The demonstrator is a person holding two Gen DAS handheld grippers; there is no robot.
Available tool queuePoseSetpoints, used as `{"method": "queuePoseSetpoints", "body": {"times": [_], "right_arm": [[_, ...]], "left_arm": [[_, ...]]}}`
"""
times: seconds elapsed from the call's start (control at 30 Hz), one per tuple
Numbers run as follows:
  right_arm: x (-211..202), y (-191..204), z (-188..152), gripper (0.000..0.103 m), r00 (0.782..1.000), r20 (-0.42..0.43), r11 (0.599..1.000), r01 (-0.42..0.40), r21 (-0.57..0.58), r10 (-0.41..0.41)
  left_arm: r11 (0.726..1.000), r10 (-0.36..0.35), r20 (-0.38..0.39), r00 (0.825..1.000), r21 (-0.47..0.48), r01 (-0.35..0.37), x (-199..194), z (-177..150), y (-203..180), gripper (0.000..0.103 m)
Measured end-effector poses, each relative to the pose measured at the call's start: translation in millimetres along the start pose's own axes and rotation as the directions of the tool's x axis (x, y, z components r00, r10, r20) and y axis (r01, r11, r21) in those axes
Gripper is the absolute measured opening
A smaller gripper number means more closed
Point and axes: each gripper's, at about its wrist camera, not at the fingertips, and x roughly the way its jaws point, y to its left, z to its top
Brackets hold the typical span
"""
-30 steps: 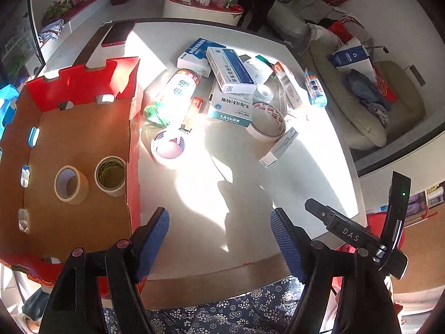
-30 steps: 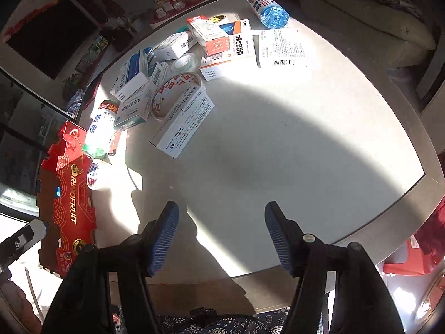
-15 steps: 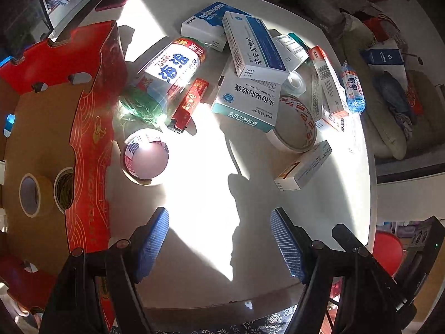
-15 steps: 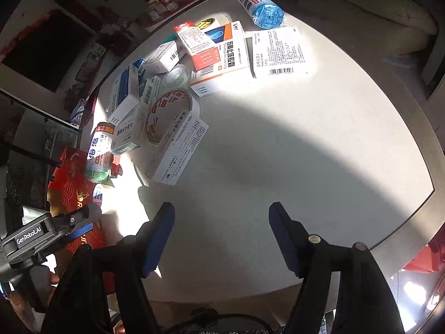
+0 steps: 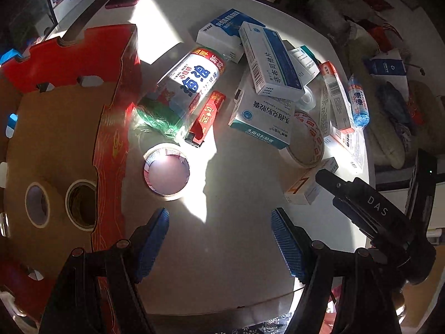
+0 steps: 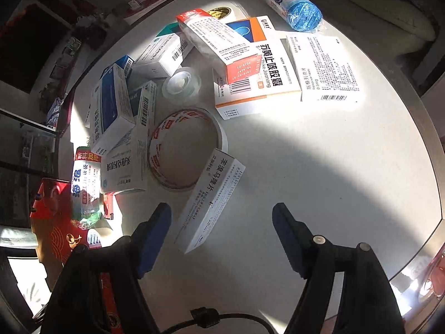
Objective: Organize objects
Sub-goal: 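Grasp the white medicine box lying on the table with the right gripper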
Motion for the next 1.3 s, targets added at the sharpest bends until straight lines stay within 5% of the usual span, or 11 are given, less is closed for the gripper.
{"method": "queuePoseSetpoints", "body": {"times": [0.4,0.67,1.0,1.3], "right_arm": [[22,-2,-9,0.075,0.976,-0.012,0.975,0.215,-0.056,-0.216],[16,-16,-11,0.075,0.978,0.014,0.975,0.209,-0.077,-0.208],[19,-24,-13,0.075,0.980,0.014,0.974,0.197,-0.115,-0.197],[20,-27,-15,0.075,0.976,0.020,0.964,0.217,-0.153,-0.217]], "left_arm": [[1.000,0.008,-0.036,0.999,0.021,-0.007,10,12,-3,0.082],[0.998,-0.025,-0.039,0.999,0.052,0.027,15,21,-21,0.084],[0.994,0.100,-0.030,0.995,0.049,-0.098,45,28,-19,0.084],[0.990,0.142,-0.056,0.988,0.019,-0.141,67,34,-15,0.084]]}}
